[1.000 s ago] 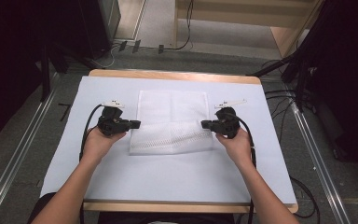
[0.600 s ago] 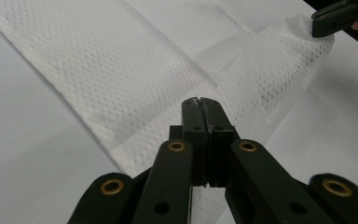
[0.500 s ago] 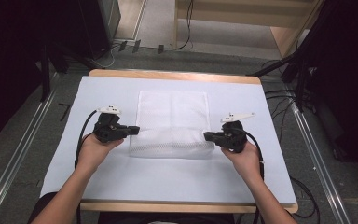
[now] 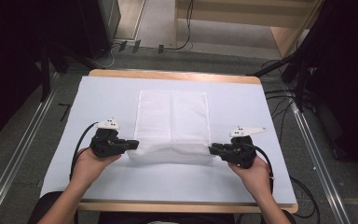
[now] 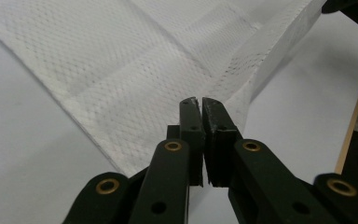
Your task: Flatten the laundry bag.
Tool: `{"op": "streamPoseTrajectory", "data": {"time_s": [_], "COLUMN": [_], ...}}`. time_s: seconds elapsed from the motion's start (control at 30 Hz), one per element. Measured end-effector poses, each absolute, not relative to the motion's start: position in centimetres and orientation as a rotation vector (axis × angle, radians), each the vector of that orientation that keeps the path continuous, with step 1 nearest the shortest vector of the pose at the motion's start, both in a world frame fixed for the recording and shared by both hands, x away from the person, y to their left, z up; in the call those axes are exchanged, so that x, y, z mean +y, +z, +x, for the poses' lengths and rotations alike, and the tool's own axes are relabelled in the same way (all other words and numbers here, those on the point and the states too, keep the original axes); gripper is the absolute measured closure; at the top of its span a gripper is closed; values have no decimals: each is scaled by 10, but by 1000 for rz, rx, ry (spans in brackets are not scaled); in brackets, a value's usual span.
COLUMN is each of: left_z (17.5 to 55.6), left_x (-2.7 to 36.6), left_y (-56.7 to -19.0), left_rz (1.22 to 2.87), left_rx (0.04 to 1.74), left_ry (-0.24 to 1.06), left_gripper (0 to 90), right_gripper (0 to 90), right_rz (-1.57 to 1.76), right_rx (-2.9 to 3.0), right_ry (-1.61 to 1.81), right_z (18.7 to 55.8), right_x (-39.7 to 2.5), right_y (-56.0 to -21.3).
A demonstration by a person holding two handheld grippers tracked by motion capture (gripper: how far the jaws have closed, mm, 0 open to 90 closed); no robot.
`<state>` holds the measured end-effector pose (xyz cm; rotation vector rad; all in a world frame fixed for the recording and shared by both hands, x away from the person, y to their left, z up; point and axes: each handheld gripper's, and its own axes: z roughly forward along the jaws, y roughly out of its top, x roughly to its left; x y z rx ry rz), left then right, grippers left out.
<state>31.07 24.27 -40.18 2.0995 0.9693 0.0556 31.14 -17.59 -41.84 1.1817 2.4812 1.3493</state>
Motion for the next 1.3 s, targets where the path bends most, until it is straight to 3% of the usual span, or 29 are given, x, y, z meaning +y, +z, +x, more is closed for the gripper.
{"op": "streamPoseTrajectory", "data": {"time_s": [0.07, 0.13, 0.33, 0.9, 1.3], "left_z": [307, 305, 308, 331, 351], "left_x": [242, 242, 247, 247, 212], "left_y": [-401, -399, -390, -392, -397], "left_rz": [2100, 2089, 2040, 2040, 2053], "left_rx": [958, 954, 963, 1007, 956], "left_ry": [66, 81, 94, 112, 58], "left_gripper": [851, 773, 676, 581, 487], "right_gripper": [673, 669, 669, 715, 782], "right_rz": [1126, 1101, 1130, 1181, 1181], "right_rx": [2443, 2411, 2387, 2434, 2531], "right_ry": [1379, 1406, 1403, 1324, 1268], "right_z": [308, 305, 308, 327, 332], "right_x": [-182, -187, -192, -185, -180], "right_y": [-416, -413, -408, -424, -439]}}
